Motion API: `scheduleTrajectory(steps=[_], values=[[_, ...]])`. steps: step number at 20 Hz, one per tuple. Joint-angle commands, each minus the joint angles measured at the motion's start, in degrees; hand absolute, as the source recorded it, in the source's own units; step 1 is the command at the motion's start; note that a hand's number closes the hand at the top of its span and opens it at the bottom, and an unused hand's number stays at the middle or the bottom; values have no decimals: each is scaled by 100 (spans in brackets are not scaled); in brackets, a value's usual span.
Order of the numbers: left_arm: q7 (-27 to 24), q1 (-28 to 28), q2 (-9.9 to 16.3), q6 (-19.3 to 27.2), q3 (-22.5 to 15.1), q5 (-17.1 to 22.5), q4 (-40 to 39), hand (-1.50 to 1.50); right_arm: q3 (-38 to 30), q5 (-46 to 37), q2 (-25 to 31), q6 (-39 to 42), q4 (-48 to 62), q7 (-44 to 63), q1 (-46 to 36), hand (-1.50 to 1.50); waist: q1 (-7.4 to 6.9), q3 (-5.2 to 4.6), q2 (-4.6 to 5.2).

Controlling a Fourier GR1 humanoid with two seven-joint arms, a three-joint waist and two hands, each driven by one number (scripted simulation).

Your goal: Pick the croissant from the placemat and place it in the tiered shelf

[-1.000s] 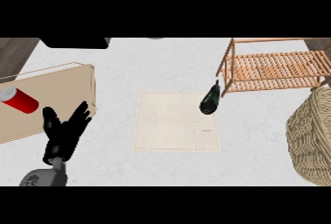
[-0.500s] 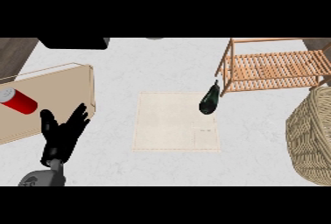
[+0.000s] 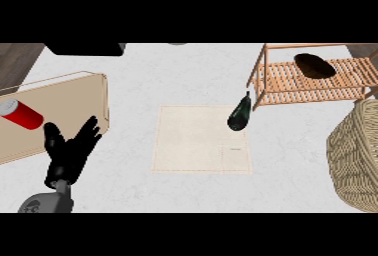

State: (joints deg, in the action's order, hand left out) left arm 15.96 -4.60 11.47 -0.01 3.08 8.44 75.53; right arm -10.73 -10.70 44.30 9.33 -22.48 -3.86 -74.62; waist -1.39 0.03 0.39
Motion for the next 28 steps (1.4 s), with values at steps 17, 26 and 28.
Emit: scheduleTrajectory(steps=[17, 26, 28], values=[[269, -56, -67, 59, -23, -39, 247, 0, -1617, 992, 1697, -861, 861, 584, -83, -150, -47, 11, 71], [111, 60, -147, 43, -16, -43, 222, 0, -2123, 1417, 2524, 334, 1296, 163, 772, -150, -39, 27, 84], [216, -15, -94, 110, -12, -114, 256, 0, -2216, 1509, 2591, 630, 1383, 81, 988, -150, -26, 28, 72]])
